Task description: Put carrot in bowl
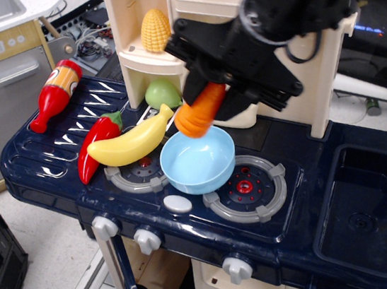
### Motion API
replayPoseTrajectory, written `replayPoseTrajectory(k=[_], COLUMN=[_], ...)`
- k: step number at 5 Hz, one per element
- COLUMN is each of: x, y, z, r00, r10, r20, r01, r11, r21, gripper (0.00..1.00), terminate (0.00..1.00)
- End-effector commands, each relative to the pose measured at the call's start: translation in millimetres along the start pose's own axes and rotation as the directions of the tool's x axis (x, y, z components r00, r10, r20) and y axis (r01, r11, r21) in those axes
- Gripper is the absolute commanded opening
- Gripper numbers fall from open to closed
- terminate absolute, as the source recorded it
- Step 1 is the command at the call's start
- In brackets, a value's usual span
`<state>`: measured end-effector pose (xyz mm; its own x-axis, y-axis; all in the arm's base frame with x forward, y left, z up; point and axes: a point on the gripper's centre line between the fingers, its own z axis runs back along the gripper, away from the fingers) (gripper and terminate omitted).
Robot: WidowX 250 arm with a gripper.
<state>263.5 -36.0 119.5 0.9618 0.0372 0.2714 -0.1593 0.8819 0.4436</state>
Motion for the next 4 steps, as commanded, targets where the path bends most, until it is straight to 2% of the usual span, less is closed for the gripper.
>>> replayPoseTrajectory(k=[1, 2, 3, 4], x=[6.7, 3.9, 3.9, 3.9], y=[4.0, 2.8, 2.8, 2.8], z=[-6.2, -4.3, -4.3, -4.3], r00=[0.995, 0.985, 0.985, 0.985], r10=[0.033, 0.116, 0.116, 0.116], r20=[0.091, 0.130, 0.130, 0.130], r01=[-0.024, -0.098, -0.098, -0.098], r11=[0.995, 0.985, 0.985, 0.985], r21=[-0.095, -0.141, -0.141, -0.141], gripper=[1.00, 1.00, 1.00, 1.00], terminate=[0.00, 0.00, 0.00, 1.00])
